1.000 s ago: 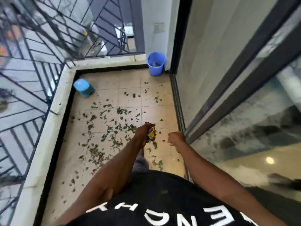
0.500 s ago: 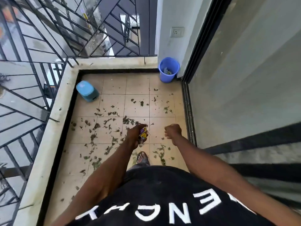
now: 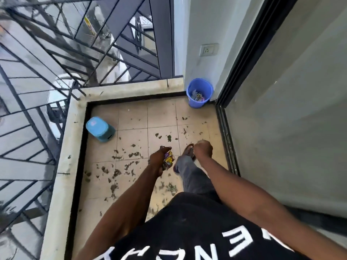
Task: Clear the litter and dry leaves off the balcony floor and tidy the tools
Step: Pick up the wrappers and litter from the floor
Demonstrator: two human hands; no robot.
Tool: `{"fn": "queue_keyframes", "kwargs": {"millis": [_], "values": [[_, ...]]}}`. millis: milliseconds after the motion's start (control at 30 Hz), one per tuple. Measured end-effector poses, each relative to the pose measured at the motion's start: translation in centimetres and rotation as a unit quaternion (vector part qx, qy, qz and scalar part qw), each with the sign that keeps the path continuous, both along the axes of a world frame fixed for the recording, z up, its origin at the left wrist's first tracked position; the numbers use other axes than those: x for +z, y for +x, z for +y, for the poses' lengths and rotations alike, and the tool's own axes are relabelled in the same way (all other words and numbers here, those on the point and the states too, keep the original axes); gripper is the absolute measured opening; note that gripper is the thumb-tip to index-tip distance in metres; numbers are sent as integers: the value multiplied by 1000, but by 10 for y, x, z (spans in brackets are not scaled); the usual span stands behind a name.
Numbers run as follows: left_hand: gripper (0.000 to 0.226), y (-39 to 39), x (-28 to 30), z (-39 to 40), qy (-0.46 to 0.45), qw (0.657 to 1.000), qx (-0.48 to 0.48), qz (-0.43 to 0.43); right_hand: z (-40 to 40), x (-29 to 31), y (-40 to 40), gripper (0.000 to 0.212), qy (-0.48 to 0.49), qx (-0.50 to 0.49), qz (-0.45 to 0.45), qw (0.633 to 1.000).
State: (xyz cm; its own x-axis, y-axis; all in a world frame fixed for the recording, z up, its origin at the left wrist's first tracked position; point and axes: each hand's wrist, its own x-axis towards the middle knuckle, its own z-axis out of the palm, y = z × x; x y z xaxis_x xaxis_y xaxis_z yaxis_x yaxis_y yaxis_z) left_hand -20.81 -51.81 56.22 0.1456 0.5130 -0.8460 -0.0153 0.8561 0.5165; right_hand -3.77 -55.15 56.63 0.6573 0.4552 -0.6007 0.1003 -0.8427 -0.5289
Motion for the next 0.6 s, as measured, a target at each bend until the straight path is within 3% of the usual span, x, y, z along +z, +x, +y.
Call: {"fn": "queue_keyframes", "kwargs": {"millis": [167, 233, 300, 433, 600], "values": [[19, 39, -14, 116, -2, 999, -17, 42, 111, -18, 43, 19, 16, -45, 62, 997], [19, 56, -12, 163, -6, 998, -30, 60, 162, -29, 66, 9, 2, -53, 76, 996], [22, 72, -2, 205, -6, 996, -57, 73, 205, -38, 89, 16, -6, -58, 97, 994], [21, 111, 14, 280, 7, 995, -77, 68, 263, -3, 122, 11, -5, -15, 111, 994], [30, 178, 25, 355, 32, 982, -175, 69, 313, -8, 162, 31, -1, -149, 114, 982]]}}
